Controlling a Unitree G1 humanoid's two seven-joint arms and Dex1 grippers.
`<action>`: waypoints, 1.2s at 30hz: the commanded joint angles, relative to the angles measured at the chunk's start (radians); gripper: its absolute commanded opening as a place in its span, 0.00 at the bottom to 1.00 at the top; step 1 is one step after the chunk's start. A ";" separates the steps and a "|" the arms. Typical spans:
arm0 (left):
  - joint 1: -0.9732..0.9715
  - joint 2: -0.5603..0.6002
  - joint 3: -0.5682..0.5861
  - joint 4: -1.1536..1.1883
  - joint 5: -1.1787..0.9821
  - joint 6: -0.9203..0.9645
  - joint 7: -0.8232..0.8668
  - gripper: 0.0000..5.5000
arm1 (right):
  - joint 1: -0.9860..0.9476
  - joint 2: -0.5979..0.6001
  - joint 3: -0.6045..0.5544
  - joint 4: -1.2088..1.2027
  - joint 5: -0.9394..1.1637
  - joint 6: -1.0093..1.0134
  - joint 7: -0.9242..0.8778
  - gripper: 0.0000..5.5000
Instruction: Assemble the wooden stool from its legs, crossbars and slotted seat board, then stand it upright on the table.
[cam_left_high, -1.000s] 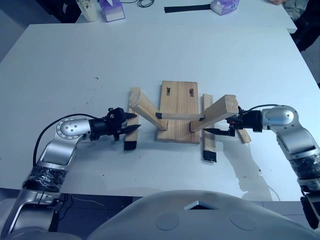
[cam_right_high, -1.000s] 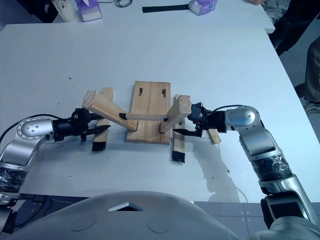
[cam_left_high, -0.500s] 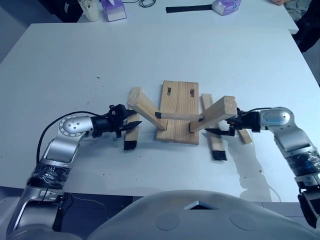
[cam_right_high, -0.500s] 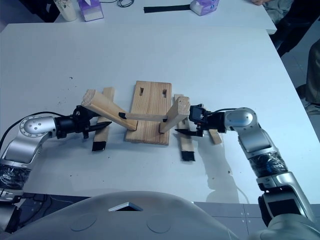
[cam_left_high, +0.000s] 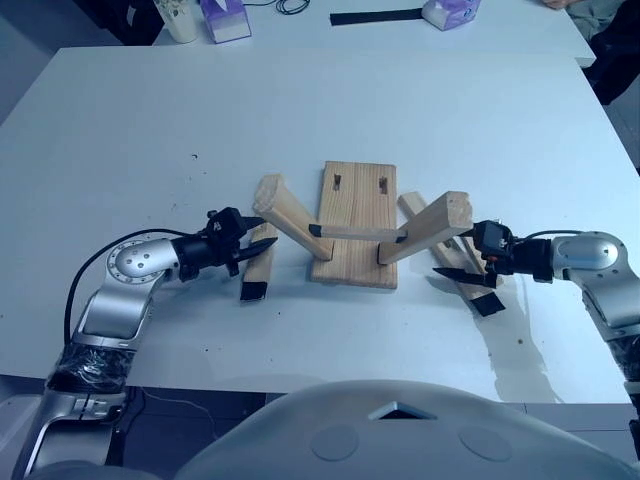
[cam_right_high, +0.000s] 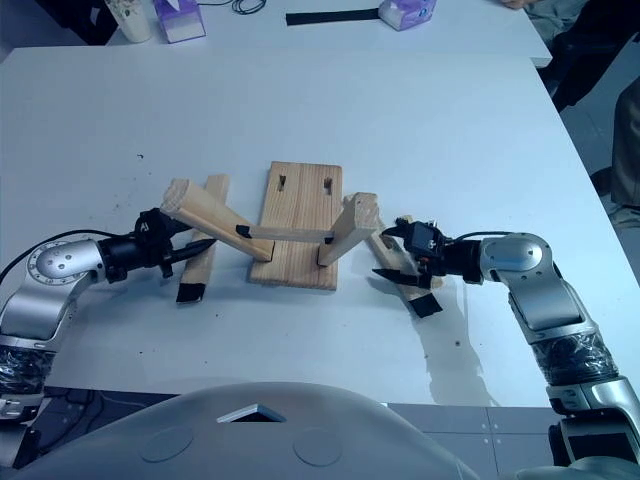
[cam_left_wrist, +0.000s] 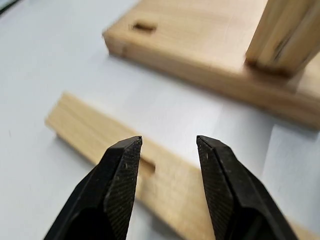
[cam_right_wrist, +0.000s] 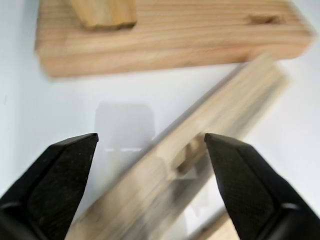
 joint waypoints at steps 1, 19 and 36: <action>0.080 0.041 0.008 -0.114 -0.021 0.031 -0.025 0.37 | -0.013 0.016 -0.023 -0.085 0.024 0.044 -0.030 0.72; -0.054 -0.061 -0.049 0.040 0.046 0.013 0.052 0.37 | -0.190 0.203 0.074 0.409 -0.207 -0.156 -0.222 0.72; -0.006 -0.028 -0.027 0.144 0.108 -0.059 0.060 0.37 | -0.198 0.137 -0.030 0.548 -0.193 -0.247 -0.277 0.72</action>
